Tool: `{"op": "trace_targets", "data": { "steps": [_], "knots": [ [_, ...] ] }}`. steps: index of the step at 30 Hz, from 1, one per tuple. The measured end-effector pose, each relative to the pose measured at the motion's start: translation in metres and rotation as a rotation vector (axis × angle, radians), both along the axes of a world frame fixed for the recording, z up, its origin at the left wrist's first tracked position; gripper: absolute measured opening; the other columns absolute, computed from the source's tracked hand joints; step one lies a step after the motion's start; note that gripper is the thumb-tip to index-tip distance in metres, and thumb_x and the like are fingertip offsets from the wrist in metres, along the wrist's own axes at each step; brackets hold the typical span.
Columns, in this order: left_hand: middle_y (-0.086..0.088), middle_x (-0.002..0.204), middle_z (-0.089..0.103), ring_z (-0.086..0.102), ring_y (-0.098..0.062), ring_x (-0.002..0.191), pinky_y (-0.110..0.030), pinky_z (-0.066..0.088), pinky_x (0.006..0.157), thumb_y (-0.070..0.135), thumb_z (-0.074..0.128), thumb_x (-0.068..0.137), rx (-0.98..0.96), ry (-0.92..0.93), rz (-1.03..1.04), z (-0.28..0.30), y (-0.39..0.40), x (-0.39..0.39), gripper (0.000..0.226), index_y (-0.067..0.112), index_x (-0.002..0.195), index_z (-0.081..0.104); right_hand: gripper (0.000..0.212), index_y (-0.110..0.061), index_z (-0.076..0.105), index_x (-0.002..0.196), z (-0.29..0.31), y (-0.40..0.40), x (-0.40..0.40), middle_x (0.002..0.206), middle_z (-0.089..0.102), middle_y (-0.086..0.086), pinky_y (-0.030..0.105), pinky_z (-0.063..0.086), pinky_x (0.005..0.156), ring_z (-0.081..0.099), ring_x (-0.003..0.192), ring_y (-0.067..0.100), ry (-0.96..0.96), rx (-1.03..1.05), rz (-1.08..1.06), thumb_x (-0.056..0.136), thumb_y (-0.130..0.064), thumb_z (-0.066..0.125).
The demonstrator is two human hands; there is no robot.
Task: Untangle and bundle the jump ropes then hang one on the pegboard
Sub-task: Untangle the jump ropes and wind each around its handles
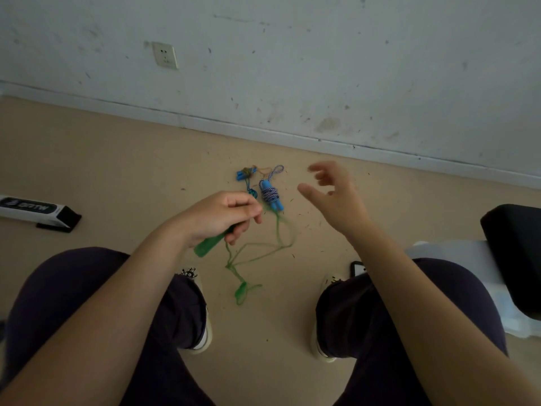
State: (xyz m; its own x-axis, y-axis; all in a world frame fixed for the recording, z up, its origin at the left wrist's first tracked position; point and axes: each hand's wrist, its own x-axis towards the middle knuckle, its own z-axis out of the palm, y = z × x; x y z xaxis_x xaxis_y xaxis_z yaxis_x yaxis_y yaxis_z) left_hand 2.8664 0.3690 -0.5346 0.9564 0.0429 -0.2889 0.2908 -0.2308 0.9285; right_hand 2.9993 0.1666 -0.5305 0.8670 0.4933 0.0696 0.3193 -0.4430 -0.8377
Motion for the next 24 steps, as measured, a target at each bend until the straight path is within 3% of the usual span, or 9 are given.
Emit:
{"op": "trace_targets", "data": {
  "steps": [3, 6, 9, 13, 16, 19, 21, 24],
  "knots": [
    [0.001, 0.057, 0.049, 0.043, -0.012, 0.047, -0.024, 0.046, 0.050, 0.021, 0.052, 0.103, -0.109, -0.015, -0.051, -0.003, -0.015, 0.002, 0.022, 0.008, 0.093, 0.067, 0.019, -0.018, 0.068, 0.108, 0.001, 0.008, -0.012, 0.102, 0.072, 0.002, 0.034, 0.053, 0.093, 0.068, 0.096, 0.011, 0.241, 0.064, 0.349, 0.089, -0.021, 0.071],
    [0.001, 0.060, 0.051, 0.044, -0.011, 0.049, -0.024, 0.045, 0.050, 0.019, 0.051, 0.103, -0.159, -0.020, -0.042, -0.002, -0.016, 0.004, 0.023, 0.007, 0.097, 0.069, 0.008, -0.019, 0.068, 0.098, 0.000, 0.010, -0.018, 0.075, 0.070, 0.004, 0.030, 0.054, 0.072, 0.065, 0.068, 0.015, 0.319, -0.005, 0.467, 0.090, -0.020, 0.070],
    [0.001, 0.060, 0.049, 0.042, -0.011, 0.048, -0.025, 0.041, 0.050, 0.023, 0.054, 0.102, -0.122, -0.001, -0.035, 0.000, -0.008, 0.005, 0.023, 0.010, 0.091, 0.069, 0.006, -0.020, 0.069, 0.084, 0.000, 0.009, -0.010, 0.061, 0.054, -0.004, 0.021, 0.041, 0.055, 0.047, 0.052, 0.004, 0.217, 0.006, 0.298, 0.089, -0.021, 0.072],
    [0.005, 0.055, 0.042, 0.035, -0.011, 0.046, -0.022, 0.035, 0.047, 0.040, 0.056, 0.099, -0.009, 0.049, -0.016, 0.002, 0.006, 0.005, 0.033, 0.011, 0.085, 0.065, 0.019, -0.022, 0.066, 0.073, 0.006, -0.001, 0.005, 0.054, 0.044, -0.009, 0.016, 0.030, 0.048, 0.034, 0.045, 0.001, 0.084, 0.021, 0.069, 0.083, -0.034, 0.076],
    [0.009, 0.051, 0.038, 0.029, -0.009, 0.045, -0.019, 0.028, 0.044, 0.044, 0.059, 0.096, -0.014, -0.021, 0.137, 0.002, 0.013, 0.004, 0.033, 0.014, 0.084, 0.065, 0.036, -0.016, 0.061, 0.067, 0.010, -0.011, 0.016, 0.052, 0.041, -0.010, 0.014, 0.027, 0.044, 0.031, 0.043, 0.002, 0.044, 0.048, -0.065, 0.074, -0.045, 0.081],
    [0.011, 0.050, 0.040, 0.030, -0.008, 0.044, -0.019, 0.025, 0.042, 0.040, 0.060, 0.097, -0.020, -0.173, 0.423, -0.002, 0.011, 0.007, 0.028, 0.014, 0.086, 0.064, 0.034, -0.013, 0.068, 0.075, 0.009, -0.011, 0.015, 0.058, 0.044, 0.000, 0.024, 0.032, 0.051, 0.034, 0.049, 0.008, 0.055, 0.017, -0.035, 0.080, -0.046, 0.075],
    [0.006, 0.052, 0.038, 0.029, -0.009, 0.042, -0.022, 0.022, 0.042, 0.037, 0.055, 0.101, -0.087, -0.233, 0.582, -0.002, 0.011, 0.010, 0.028, 0.014, 0.086, 0.058, 0.025, -0.016, 0.071, 0.081, 0.008, -0.009, 0.012, 0.062, 0.053, 0.002, 0.032, 0.043, 0.056, 0.044, 0.054, 0.013, 0.090, -0.004, 0.005, 0.086, -0.041, 0.071],
    [0.004, 0.058, 0.042, 0.033, -0.009, 0.043, -0.023, 0.024, 0.043, 0.025, 0.049, 0.105, -0.290, -0.227, 0.591, 0.001, 0.008, 0.011, 0.020, 0.015, 0.088, 0.049, 0.015, -0.017, 0.071, 0.099, 0.005, -0.003, 0.006, 0.093, 0.068, -0.001, 0.033, 0.054, 0.084, 0.063, 0.082, 0.011, 0.068, -0.009, 0.013, 0.091, -0.030, 0.069]
  ]
}}
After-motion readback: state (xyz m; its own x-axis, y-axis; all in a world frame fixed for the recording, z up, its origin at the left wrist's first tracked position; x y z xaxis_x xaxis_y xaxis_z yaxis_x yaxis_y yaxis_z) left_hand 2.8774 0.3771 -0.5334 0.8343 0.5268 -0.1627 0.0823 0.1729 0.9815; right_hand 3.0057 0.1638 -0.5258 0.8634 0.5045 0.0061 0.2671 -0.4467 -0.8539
